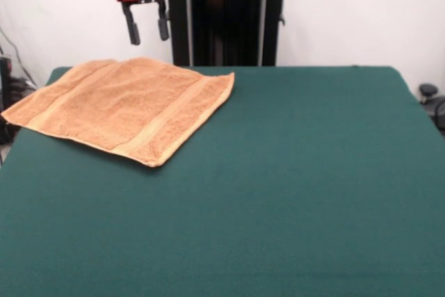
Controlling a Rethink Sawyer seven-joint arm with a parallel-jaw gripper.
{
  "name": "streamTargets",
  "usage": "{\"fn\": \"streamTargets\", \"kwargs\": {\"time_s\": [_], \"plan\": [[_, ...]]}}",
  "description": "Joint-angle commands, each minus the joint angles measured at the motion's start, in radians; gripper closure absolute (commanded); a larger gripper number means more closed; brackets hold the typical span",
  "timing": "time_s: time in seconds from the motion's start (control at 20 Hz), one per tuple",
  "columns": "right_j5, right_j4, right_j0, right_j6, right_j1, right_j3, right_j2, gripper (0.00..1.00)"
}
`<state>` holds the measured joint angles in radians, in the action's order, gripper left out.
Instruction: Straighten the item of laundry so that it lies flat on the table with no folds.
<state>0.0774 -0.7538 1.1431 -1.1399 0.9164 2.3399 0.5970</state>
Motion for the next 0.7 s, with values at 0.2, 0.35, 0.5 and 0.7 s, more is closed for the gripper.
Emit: {"fn": "streamTargets", "kwargs": {"time_s": [0.2,0.35,0.5,0.7], "plan": [[0.155,-0.056,-0.096,-0.146,-0.008,-0.057,-0.215,0.00],[0.156,-0.039,-0.102,-0.131,0.003,-0.051,-0.217,0.00],[0.138,-0.019,-0.102,-0.118,-0.003,-0.053,-0.205,1.00],[0.160,0.005,-0.100,-0.099,-0.007,-0.056,-0.175,1.00]]}}
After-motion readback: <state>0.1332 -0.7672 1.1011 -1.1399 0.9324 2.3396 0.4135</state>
